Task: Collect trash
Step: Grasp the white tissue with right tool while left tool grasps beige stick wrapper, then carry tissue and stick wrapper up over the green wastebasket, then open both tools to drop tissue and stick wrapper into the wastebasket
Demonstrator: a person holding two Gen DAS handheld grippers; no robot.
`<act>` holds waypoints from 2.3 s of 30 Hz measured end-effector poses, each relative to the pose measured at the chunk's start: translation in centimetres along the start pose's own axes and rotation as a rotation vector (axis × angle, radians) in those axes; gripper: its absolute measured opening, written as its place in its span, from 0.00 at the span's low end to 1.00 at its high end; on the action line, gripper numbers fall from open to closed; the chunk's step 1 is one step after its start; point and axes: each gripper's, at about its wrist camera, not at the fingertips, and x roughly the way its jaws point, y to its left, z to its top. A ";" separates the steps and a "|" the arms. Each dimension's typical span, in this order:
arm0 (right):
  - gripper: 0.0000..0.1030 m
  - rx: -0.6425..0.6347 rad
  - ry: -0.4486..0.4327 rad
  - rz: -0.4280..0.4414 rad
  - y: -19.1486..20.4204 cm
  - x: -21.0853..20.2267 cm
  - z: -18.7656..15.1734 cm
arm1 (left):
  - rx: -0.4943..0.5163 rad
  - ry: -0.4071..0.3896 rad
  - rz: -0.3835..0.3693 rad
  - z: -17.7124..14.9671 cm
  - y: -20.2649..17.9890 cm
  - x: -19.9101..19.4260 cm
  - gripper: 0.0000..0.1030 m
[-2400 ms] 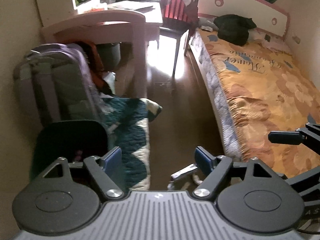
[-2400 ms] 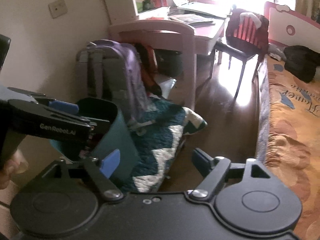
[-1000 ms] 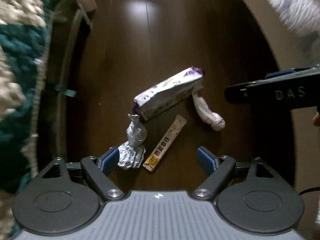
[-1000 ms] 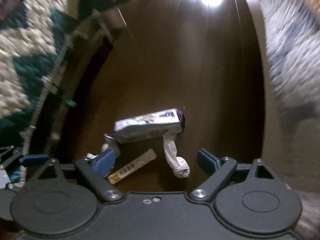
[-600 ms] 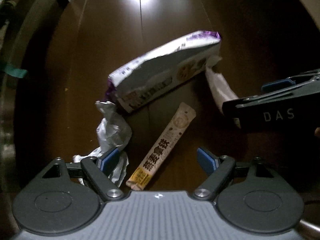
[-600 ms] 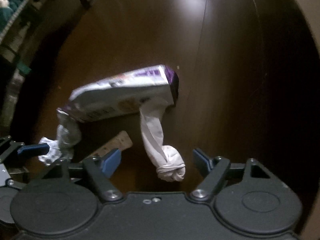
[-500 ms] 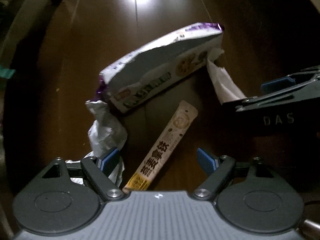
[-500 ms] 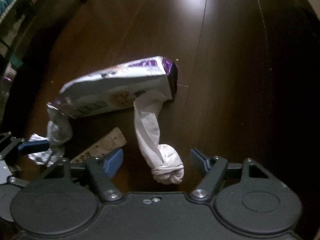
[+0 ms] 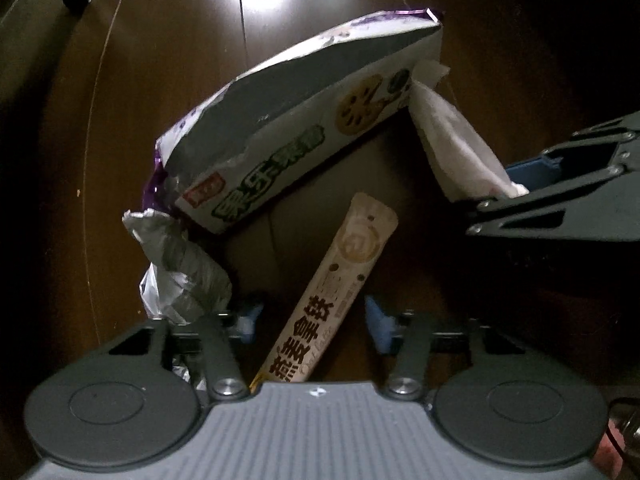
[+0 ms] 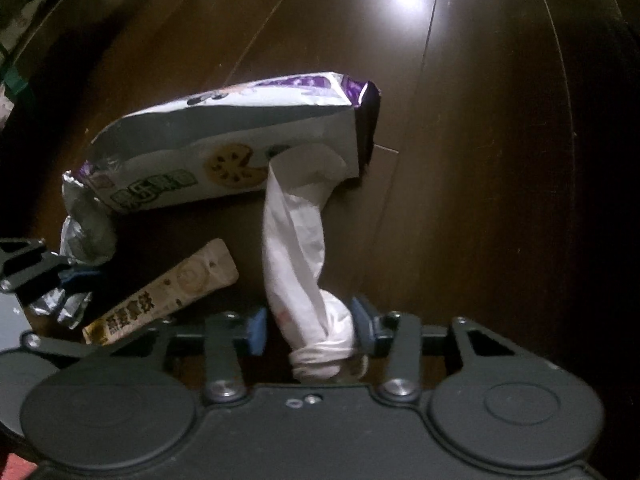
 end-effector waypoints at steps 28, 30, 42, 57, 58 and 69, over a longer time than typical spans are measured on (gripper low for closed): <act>0.11 0.136 -0.082 0.027 4.6 -31.7 0.1 | -0.184 -0.101 -0.032 2.9 4.6 -32.8 0.05; 0.10 0.114 -0.093 0.035 5.8 -35.3 0.9 | -0.203 -0.121 -0.049 2.9 5.6 -37.4 0.05; 0.11 -0.088 -0.195 0.116 17.1 -56.7 5.6 | -0.320 -0.249 -0.034 0.5 12.3 -60.8 0.05; 0.10 -0.305 -0.353 0.269 31.5 -71.8 10.9 | -0.503 -0.466 -0.017 -5.1 23.8 -80.6 0.05; 0.10 -0.325 -0.363 0.266 32.4 -72.1 11.2 | -0.515 -0.480 -0.004 -5.5 24.7 -81.4 0.05; 0.13 -0.437 -0.268 0.261 42.8 -67.8 16.1 | -0.550 -0.431 0.123 -7.2 34.3 -81.4 0.05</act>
